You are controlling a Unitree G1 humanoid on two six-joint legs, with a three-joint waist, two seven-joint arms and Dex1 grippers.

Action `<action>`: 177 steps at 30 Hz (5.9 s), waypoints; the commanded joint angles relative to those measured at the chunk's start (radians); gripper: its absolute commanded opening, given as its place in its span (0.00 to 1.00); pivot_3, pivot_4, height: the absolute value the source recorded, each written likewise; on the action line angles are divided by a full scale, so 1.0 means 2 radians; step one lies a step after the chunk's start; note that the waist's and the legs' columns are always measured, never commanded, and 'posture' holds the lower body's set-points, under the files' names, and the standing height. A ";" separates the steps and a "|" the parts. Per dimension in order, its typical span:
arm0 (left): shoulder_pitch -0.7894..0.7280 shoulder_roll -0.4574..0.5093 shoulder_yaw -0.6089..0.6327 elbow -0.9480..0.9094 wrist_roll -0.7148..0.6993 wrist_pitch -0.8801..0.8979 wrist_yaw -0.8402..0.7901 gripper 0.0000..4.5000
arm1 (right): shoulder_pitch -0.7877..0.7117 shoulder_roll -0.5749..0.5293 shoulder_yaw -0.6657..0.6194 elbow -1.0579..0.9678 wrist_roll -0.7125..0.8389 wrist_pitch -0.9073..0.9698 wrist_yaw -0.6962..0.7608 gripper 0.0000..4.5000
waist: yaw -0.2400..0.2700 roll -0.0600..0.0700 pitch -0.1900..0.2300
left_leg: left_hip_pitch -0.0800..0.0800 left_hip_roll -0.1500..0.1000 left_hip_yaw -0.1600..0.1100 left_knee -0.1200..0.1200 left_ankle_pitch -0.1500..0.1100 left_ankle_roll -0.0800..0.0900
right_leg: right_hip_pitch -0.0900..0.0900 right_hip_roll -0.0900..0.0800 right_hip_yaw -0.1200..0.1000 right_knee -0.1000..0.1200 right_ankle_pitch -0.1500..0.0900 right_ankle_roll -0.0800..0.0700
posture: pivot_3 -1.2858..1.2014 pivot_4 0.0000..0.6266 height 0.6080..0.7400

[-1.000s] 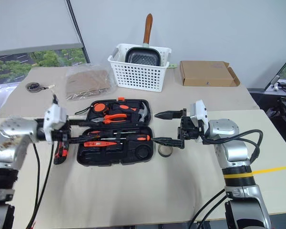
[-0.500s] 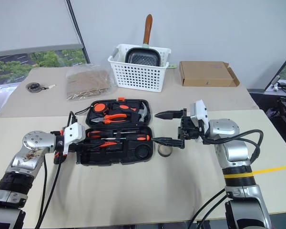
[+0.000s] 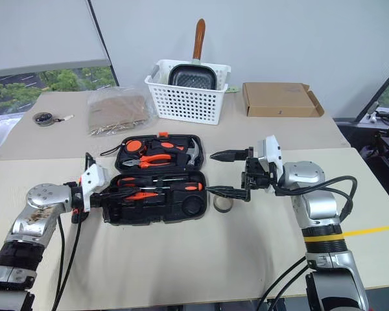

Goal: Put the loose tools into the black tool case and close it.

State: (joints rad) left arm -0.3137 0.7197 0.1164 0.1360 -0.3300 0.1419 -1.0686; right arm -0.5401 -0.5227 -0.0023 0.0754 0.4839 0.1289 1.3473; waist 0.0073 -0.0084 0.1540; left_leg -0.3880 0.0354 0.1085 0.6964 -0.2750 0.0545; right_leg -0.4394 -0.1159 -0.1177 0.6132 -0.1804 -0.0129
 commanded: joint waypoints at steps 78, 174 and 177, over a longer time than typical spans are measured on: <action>-0.103 0.063 -0.134 0.133 0.081 -0.187 -0.255 0.82 | -0.024 -0.004 -0.014 0.034 0.011 -0.038 0.020 1.00 | 0.001 -0.001 0.000 | -0.001 0.002 0.002 -0.001 0.001 -0.001 | -0.002 0.002 -0.001 -0.001 0.000 -0.001 | 0.52 0.24 0.70; -0.126 -0.045 -0.224 0.260 0.186 -0.278 -0.155 0.03 | 0.006 -0.024 -0.008 0.029 0.002 -0.046 0.025 1.00 | 0.004 0.006 -0.005 | 0.006 0.002 0.001 0.001 0.002 -0.001 | 0.003 0.001 -0.001 0.002 0.000 0.000 | 0.52 0.24 0.70; -0.126 -0.052 -0.214 0.257 0.172 -0.283 -0.149 0.03 | 0.006 -0.025 -0.007 0.028 0.000 -0.046 0.023 1.00 | 0.006 0.006 -0.005 | 0.007 0.003 0.001 0.001 0.002 -0.001 | 0.004 0.001 -0.001 0.002 0.000 0.000 | 0.52 0.24 0.70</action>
State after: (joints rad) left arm -0.6080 0.6268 -0.2561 0.5846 -0.0686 -0.4400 -1.3784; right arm -0.5246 -0.5679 -0.0074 0.1483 0.4826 0.0550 1.3934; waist 0.0196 0.0040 0.1430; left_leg -0.3742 0.0408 0.1113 0.6982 -0.2720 0.0525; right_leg -0.4305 -0.1147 -0.1190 0.6168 -0.1798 -0.0127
